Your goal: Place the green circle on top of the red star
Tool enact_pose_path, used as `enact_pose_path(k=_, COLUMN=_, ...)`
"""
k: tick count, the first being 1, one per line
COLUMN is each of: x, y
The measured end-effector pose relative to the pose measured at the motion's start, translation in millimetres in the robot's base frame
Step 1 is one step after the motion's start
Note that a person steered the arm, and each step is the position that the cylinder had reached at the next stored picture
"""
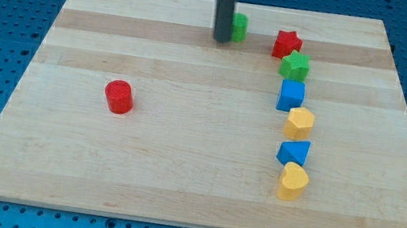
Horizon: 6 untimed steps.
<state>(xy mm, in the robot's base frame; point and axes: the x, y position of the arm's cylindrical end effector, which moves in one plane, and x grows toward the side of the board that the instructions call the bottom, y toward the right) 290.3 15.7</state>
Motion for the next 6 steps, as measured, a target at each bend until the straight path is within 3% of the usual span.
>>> enact_pose_path(k=1, x=-2.3, y=13.0)
enact_pose_path(k=2, x=-27.2, y=-27.7)
enact_pose_path(k=3, x=-38.6, y=-28.9)
enact_pose_path(k=6, x=-38.5, y=39.3)
